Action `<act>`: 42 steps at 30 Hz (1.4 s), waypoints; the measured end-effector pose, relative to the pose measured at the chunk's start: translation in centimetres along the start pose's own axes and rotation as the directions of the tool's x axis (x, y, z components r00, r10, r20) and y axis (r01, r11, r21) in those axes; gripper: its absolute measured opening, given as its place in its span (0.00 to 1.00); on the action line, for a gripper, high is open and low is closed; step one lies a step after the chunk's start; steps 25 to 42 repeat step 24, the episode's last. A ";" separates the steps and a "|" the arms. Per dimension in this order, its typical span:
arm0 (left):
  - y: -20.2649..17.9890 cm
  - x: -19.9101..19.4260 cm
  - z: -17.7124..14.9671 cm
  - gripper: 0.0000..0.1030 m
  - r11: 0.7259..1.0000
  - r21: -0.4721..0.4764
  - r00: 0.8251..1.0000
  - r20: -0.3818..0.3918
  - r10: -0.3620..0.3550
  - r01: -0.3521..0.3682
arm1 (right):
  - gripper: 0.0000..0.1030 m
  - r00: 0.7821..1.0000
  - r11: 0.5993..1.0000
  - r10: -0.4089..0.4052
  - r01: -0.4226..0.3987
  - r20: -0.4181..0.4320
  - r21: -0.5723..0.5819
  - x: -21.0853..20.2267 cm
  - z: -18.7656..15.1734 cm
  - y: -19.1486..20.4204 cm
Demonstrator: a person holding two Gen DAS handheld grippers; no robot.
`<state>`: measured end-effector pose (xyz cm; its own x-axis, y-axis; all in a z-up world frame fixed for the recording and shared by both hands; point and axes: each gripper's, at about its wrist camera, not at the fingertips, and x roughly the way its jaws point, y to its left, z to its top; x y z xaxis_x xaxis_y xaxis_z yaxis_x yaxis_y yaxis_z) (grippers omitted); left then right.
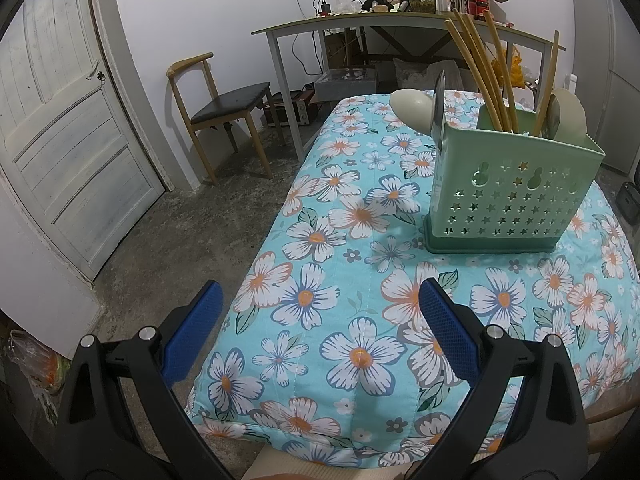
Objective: Organize utensils
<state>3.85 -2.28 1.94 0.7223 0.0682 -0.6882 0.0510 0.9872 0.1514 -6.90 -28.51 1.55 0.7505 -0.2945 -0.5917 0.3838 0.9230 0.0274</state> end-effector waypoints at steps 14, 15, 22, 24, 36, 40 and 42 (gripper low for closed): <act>0.0 0.0 0.0 0.92 1.000 0.001 1.000 -0.001 0.001 -0.001 | 0.94 1.000 1.000 0.001 -0.001 0.000 -0.001 0.0 0.0 0.0; 0.0 0.0 0.0 0.92 1.000 0.001 1.000 -0.002 0.000 0.000 | 0.94 1.000 1.000 0.000 0.000 0.000 -0.001 0.0 0.0 0.0; 0.0 0.1 -0.1 0.92 1.000 0.000 1.000 -0.004 -0.001 0.001 | 0.94 1.000 1.000 0.001 -0.001 0.001 0.000 0.0 0.0 0.0; 0.0 0.1 -0.2 0.92 1.000 0.001 1.000 -0.004 -0.001 0.001 | 0.94 1.000 1.000 0.001 -0.001 0.000 0.000 0.0 -0.1 0.0; 0.0 0.1 -0.2 0.92 1.000 0.001 1.000 -0.004 -0.001 0.001 | 0.94 1.000 1.000 0.001 -0.001 0.000 0.000 0.0 -0.1 0.0; 0.0 0.1 -0.2 0.92 1.000 0.001 1.000 -0.004 -0.001 0.001 | 0.94 1.000 1.000 0.001 -0.001 0.000 0.000 0.0 -0.1 0.0; 0.0 0.1 -0.2 0.92 1.000 0.001 1.000 -0.004 -0.001 0.001 | 0.94 1.000 1.000 0.001 -0.001 0.000 0.000 0.0 -0.1 0.0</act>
